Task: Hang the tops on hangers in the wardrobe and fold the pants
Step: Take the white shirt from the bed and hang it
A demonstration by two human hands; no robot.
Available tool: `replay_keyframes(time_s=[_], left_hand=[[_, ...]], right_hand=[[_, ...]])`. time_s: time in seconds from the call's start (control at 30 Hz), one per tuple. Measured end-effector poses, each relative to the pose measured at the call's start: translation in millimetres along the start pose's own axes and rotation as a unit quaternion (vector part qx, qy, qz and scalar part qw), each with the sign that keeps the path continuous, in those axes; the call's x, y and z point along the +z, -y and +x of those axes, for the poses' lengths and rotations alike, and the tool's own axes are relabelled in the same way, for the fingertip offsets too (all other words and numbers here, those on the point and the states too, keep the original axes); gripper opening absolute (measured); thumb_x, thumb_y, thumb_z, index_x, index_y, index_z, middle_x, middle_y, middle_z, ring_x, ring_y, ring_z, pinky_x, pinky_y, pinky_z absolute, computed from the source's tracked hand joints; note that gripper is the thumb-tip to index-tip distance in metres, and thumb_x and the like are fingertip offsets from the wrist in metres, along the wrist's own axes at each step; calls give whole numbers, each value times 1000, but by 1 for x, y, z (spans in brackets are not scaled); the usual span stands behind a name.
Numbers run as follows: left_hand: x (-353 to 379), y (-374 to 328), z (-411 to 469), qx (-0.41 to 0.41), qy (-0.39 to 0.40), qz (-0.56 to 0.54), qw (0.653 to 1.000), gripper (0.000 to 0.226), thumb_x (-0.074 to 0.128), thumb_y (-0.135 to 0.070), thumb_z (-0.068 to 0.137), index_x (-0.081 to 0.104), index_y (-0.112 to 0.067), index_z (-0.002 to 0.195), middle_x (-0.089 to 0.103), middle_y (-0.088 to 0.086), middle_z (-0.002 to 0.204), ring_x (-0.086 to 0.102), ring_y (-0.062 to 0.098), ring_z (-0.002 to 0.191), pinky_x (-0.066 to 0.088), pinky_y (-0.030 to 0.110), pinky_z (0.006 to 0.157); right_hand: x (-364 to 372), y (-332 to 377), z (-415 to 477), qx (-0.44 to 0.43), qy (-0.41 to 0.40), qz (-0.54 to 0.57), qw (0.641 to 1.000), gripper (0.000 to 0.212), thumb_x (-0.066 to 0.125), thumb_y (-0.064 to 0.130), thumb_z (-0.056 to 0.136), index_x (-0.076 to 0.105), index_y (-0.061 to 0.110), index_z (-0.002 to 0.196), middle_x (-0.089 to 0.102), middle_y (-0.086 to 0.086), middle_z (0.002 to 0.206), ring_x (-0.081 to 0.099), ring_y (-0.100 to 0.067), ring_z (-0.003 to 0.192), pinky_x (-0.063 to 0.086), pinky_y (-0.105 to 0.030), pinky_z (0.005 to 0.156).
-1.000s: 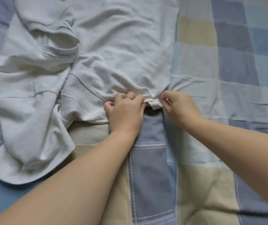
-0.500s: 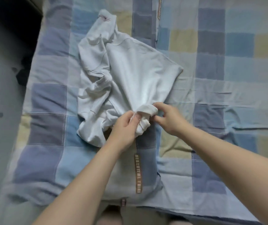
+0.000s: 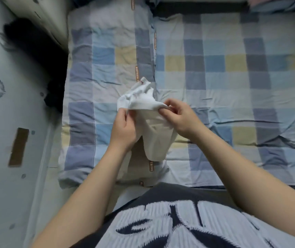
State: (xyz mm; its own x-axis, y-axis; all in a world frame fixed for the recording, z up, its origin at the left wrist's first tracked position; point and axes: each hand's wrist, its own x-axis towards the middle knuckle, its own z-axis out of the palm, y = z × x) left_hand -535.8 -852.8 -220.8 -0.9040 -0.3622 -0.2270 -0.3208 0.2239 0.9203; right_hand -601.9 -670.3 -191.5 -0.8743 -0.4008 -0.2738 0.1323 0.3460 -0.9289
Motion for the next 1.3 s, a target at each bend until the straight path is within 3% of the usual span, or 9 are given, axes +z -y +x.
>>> replay_keyframes(time_s=[0.1, 0.23, 0.37, 0.53, 0.7, 0.87, 1.03, 1.17, 1.3], left_hand=[[-6, -37, 1, 48, 31, -39, 998, 13, 51, -37, 99, 51, -26, 92, 59, -13, 82, 55, 4, 75, 45, 31, 72], [-12, -77, -4, 115, 88, -52, 988, 14, 72, -39, 85, 69, -31, 96, 74, -16, 87, 68, 6, 83, 54, 26, 75], [-18, -115, -11, 169, 58, -91, 980, 19, 56, -23, 92, 74, -18, 91, 70, -3, 79, 60, 8, 76, 47, 27, 70], [-25, -156, -18, 112, 46, -152, 981, 35, 43, -3, 91, 70, -23, 79, 66, -8, 74, 57, 6, 69, 45, 19, 62], [-30, -170, -15, 24, 46, -175, 983, 30, 43, -6, 95, 73, -7, 98, 72, 14, 96, 65, 23, 87, 52, 37, 78], [-35, -164, -3, -121, 38, -225, 966, 23, 47, -20, 98, 62, -12, 82, 62, 8, 74, 61, 24, 72, 50, 39, 79], [-33, -152, 3, -128, 59, -258, 956, 30, 47, -21, 99, 65, 1, 107, 67, 20, 106, 66, 31, 97, 50, 45, 98], [-11, -142, -16, -9, 31, -43, 999, 48, 60, -38, 100, 49, -17, 142, 52, 5, 142, 53, 24, 127, 42, 45, 112], [5, -130, -53, 159, 66, 43, 984, 36, 65, -62, 82, 63, -33, 103, 64, -16, 106, 62, 9, 103, 49, 28, 90]], right_hand=[[-10, 39, -11, -41, -22, 6, 999, 16, 64, 10, 97, 61, 17, 83, 55, 8, 67, 46, 1, 58, 37, -17, 57], [-27, 75, -24, -62, -31, -1, 998, 12, 76, 10, 86, 65, 8, 90, 63, -4, 80, 55, -11, 70, 45, -28, 64], [-43, 80, -38, -57, -27, -107, 992, 15, 73, 12, 85, 61, 14, 94, 64, -6, 79, 53, -13, 69, 44, -30, 64], [-59, 44, -50, -8, -123, -251, 960, 24, 54, 2, 86, 50, 12, 65, 55, -16, 68, 48, -29, 69, 33, -36, 61], [-75, -8, -63, 102, -129, -259, 952, 32, 50, 5, 90, 48, 16, 60, 57, -8, 68, 51, -29, 72, 34, -35, 63], [-78, -20, -75, 97, -140, -163, 972, 31, 45, 0, 95, 53, 13, 68, 55, -3, 68, 48, -20, 70, 33, -34, 63], [-77, 28, -78, 44, -146, -25, 988, 31, 52, 13, 98, 70, 19, 74, 62, 6, 65, 52, -9, 61, 40, -27, 57], [-70, 67, -76, 16, -124, 104, 987, 26, 54, 15, 102, 65, 18, 79, 58, 3, 64, 54, -12, 57, 49, -29, 54], [-63, 89, -73, 3, -126, 207, 970, 20, 55, 12, 102, 63, 8, 85, 60, -6, 69, 62, -17, 58, 56, -33, 53]])
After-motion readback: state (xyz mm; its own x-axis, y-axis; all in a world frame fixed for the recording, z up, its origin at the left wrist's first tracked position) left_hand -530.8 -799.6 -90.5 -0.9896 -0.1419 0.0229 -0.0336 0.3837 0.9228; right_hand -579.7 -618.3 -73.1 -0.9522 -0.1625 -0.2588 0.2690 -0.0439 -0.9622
